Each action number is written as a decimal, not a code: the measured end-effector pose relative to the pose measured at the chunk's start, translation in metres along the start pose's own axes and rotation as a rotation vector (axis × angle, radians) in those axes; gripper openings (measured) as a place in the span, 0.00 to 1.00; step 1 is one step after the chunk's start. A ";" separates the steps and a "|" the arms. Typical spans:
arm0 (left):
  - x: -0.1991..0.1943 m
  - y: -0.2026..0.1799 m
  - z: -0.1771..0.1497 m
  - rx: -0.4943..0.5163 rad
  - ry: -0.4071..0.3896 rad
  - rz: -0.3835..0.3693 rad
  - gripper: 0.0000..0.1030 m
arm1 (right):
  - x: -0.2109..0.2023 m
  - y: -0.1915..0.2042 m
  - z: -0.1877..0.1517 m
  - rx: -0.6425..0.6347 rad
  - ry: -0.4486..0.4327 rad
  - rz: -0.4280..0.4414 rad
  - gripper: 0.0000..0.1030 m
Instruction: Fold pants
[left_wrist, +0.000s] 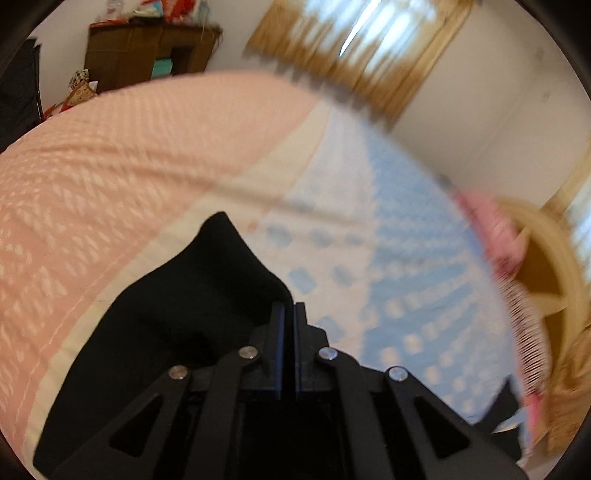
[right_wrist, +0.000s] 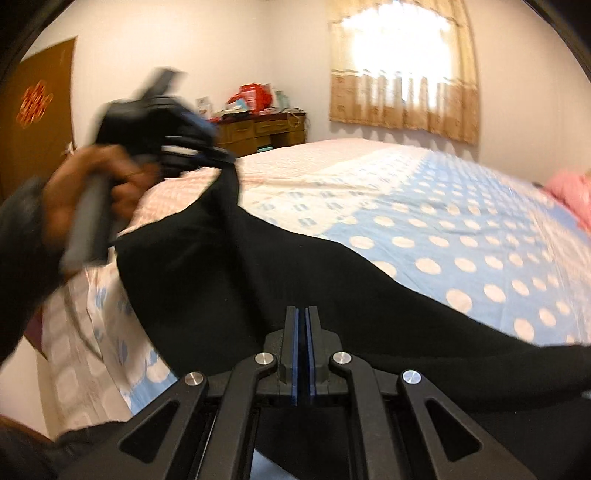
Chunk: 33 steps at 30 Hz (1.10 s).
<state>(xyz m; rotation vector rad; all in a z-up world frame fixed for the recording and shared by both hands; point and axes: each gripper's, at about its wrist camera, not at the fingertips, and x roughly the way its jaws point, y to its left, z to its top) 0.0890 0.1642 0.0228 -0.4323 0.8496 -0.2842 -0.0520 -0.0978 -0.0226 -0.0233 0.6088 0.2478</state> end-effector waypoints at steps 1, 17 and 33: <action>-0.016 0.001 -0.002 -0.008 -0.043 -0.030 0.04 | 0.001 -0.003 0.000 0.021 0.004 0.003 0.04; -0.050 0.071 -0.075 -0.117 -0.121 0.021 0.04 | -0.037 -0.088 -0.047 0.611 0.039 0.170 0.05; -0.059 0.075 -0.078 -0.171 -0.165 -0.018 0.51 | -0.044 -0.138 -0.038 0.829 0.002 -0.039 0.65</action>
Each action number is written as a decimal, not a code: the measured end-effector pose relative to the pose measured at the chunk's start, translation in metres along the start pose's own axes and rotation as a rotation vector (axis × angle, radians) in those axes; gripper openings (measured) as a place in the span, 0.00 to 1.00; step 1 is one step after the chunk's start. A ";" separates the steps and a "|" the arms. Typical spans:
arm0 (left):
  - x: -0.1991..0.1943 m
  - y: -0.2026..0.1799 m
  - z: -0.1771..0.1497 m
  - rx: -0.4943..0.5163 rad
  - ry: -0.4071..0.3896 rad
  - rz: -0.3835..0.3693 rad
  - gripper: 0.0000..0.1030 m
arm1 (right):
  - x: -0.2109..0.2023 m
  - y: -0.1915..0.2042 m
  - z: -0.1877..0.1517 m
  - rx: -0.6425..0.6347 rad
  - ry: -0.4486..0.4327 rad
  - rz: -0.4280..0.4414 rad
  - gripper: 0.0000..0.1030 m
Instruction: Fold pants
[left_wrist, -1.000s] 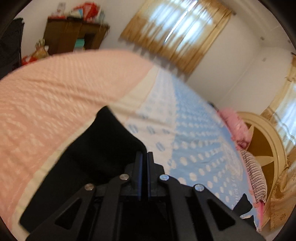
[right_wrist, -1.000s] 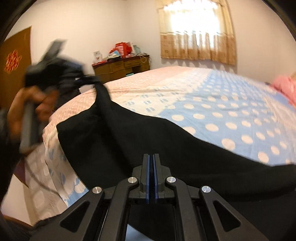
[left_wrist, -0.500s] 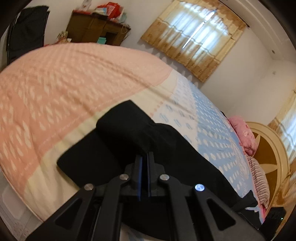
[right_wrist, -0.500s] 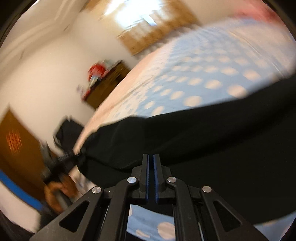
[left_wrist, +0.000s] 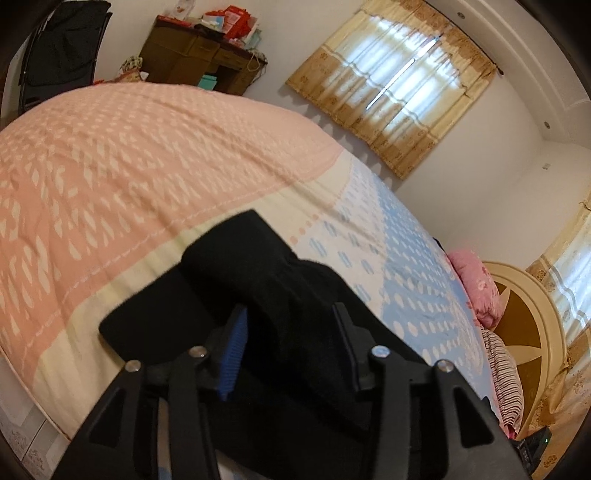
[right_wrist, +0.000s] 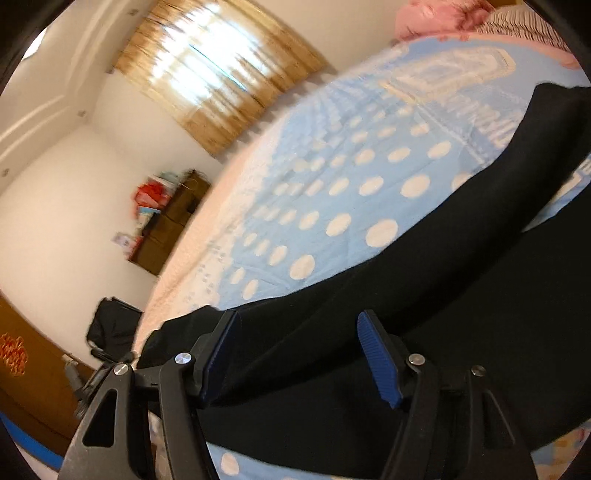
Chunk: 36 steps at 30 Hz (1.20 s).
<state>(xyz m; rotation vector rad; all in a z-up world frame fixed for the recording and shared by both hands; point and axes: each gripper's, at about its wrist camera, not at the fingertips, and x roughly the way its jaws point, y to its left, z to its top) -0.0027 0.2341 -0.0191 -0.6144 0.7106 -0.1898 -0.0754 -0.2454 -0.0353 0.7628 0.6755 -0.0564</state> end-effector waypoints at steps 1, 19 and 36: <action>0.001 0.000 0.001 -0.002 0.000 0.005 0.56 | 0.005 -0.002 0.001 0.026 0.014 -0.023 0.65; 0.026 0.001 0.007 -0.044 0.057 -0.007 0.09 | 0.007 -0.001 0.002 0.006 0.009 -0.140 0.03; -0.025 0.005 -0.007 0.122 0.055 0.067 0.08 | -0.050 -0.008 -0.063 -0.135 0.022 -0.134 0.03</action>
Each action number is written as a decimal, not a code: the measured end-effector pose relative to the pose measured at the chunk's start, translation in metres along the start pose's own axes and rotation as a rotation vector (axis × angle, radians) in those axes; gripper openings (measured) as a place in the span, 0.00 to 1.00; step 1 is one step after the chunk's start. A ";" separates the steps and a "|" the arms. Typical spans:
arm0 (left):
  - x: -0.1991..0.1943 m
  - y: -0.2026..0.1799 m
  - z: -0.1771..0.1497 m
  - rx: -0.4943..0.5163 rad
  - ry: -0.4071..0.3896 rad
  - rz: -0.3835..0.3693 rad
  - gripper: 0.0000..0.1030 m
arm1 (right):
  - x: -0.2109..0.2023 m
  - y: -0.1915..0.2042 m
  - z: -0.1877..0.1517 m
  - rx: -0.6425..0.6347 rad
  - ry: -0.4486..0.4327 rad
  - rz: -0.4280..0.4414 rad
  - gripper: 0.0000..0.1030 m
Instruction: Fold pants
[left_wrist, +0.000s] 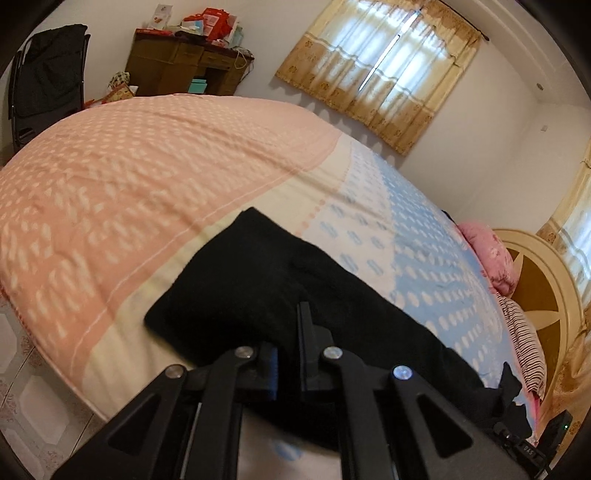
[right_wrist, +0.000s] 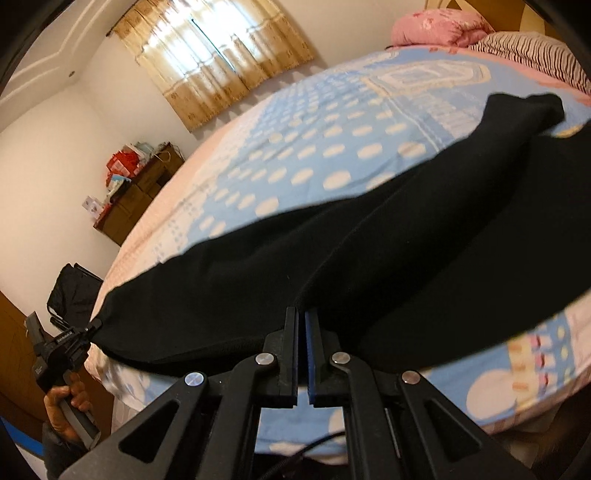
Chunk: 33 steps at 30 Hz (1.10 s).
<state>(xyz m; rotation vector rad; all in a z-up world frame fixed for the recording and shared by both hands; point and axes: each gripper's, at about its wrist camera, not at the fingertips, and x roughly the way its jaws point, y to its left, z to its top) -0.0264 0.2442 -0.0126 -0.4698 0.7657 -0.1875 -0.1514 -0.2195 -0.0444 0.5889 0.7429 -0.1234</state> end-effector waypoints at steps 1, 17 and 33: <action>0.001 0.001 -0.001 0.001 0.003 0.007 0.08 | 0.000 0.000 -0.004 -0.013 0.002 -0.012 0.03; 0.005 0.007 -0.009 0.108 0.033 0.130 0.20 | -0.002 -0.018 -0.022 -0.018 0.094 -0.015 0.04; -0.014 -0.036 0.019 0.193 -0.165 0.315 0.71 | 0.044 0.042 0.072 -0.188 0.029 0.268 0.70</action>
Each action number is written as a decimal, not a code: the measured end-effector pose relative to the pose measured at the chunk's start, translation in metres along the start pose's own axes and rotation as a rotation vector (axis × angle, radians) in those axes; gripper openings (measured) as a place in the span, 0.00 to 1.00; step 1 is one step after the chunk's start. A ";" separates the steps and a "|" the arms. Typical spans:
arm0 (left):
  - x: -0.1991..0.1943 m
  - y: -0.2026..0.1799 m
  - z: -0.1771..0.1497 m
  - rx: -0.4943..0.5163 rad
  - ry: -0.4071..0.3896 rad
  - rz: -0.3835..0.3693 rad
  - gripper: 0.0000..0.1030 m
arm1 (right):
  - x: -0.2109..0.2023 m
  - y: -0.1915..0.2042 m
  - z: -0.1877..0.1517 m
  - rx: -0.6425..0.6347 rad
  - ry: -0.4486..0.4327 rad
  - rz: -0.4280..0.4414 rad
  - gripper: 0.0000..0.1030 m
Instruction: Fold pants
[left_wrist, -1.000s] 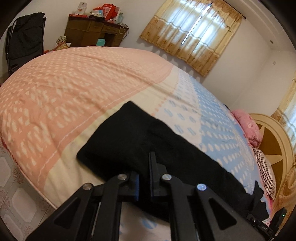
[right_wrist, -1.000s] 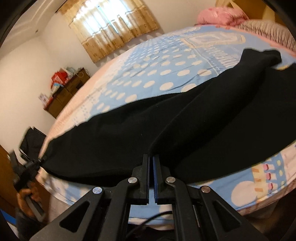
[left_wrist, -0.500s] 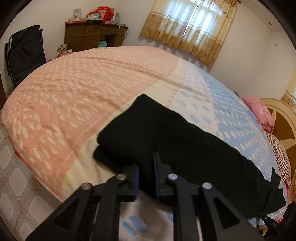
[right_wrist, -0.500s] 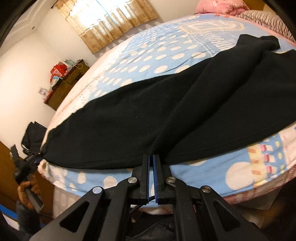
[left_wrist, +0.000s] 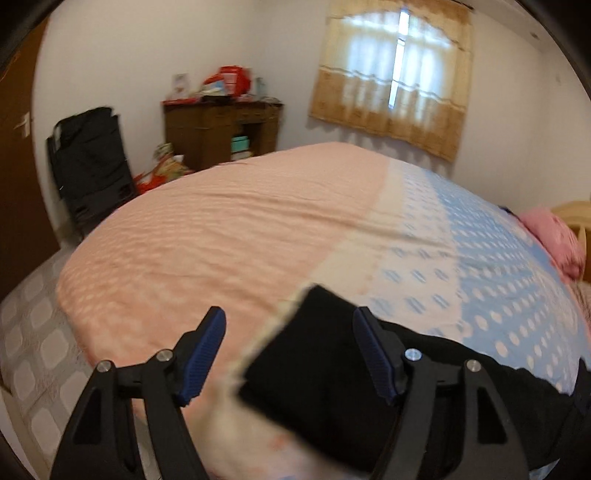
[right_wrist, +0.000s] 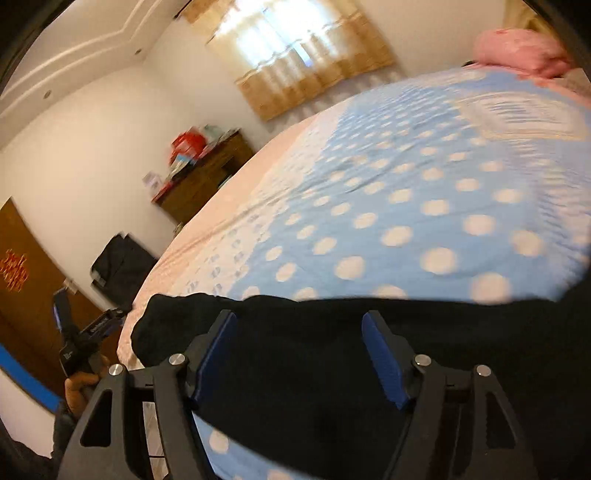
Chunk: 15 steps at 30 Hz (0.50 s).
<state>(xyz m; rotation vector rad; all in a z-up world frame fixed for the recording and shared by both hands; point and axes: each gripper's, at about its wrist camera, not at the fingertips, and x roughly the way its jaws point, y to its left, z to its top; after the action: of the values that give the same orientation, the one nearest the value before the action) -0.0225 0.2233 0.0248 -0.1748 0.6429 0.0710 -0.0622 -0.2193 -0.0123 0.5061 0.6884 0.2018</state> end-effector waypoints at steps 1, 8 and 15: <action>0.006 -0.009 -0.003 -0.002 0.017 -0.016 0.70 | 0.011 0.003 0.005 -0.019 0.019 0.015 0.70; 0.032 -0.042 -0.044 0.088 0.071 0.023 0.71 | 0.082 0.023 0.026 -0.240 0.150 0.031 0.69; 0.028 -0.046 -0.049 0.155 0.062 0.030 0.82 | 0.085 0.042 -0.009 -0.328 0.231 0.070 0.48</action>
<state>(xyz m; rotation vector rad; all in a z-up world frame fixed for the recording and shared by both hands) -0.0237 0.1690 -0.0236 -0.0180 0.7100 0.0442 -0.0043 -0.1506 -0.0442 0.1931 0.8438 0.4364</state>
